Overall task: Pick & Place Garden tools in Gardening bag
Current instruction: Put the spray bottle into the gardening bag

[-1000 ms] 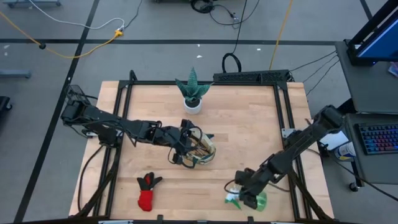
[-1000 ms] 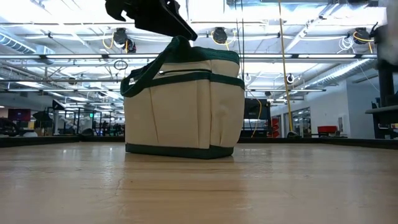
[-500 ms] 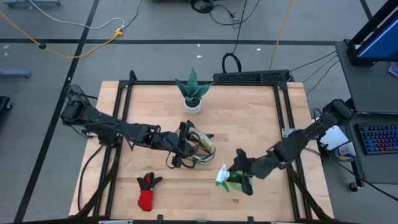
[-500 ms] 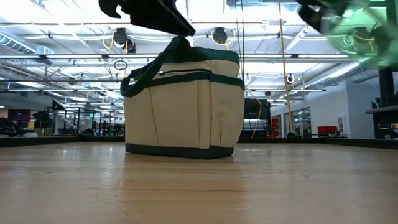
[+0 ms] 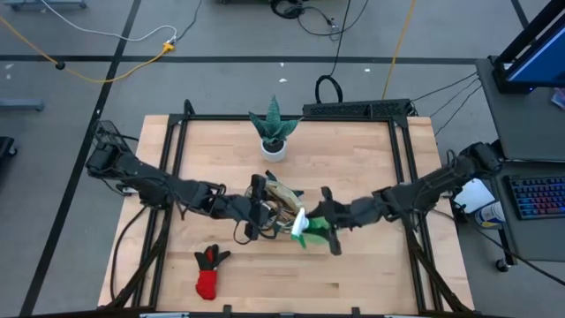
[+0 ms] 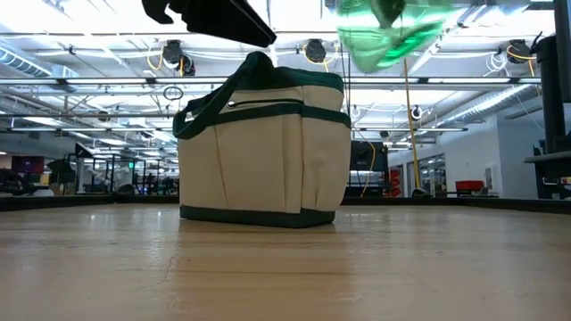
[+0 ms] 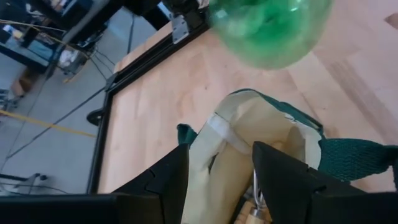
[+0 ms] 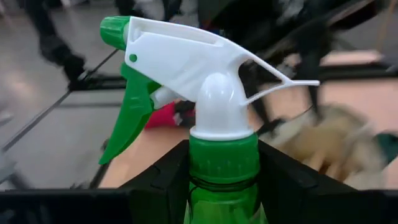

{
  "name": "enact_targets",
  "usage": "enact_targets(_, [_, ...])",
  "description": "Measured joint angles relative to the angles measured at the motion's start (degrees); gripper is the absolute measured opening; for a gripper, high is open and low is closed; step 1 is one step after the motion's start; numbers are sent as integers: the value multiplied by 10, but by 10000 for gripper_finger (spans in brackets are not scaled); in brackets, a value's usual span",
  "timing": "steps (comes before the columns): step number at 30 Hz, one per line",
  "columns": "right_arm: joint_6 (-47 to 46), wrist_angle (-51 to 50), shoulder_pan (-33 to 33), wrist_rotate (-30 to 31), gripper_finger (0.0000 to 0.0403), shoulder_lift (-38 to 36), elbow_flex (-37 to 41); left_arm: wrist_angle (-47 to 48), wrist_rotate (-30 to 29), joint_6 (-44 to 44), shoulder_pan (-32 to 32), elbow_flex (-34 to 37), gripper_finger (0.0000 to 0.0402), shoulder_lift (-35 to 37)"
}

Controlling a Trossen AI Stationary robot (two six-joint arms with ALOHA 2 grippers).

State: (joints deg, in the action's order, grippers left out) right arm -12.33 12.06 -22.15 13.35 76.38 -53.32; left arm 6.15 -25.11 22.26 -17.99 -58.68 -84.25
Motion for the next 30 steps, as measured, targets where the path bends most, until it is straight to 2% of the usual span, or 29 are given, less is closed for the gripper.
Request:
enact_targets(10, [100,101,79,0,144,15,0,5,-13,-4,-23,0,184,0])
enact_targets(14, [120,142,101,-2,143,45,0,23,27,-30,-24,0,184,0])
enact_targets(19, [116,197,121,-44,151,89,0,60,44,-81,-23,0,184,0])
enact_targets(30, [85,235,127,-43,151,130,-1,110,47,-108,-22,0,184,0])
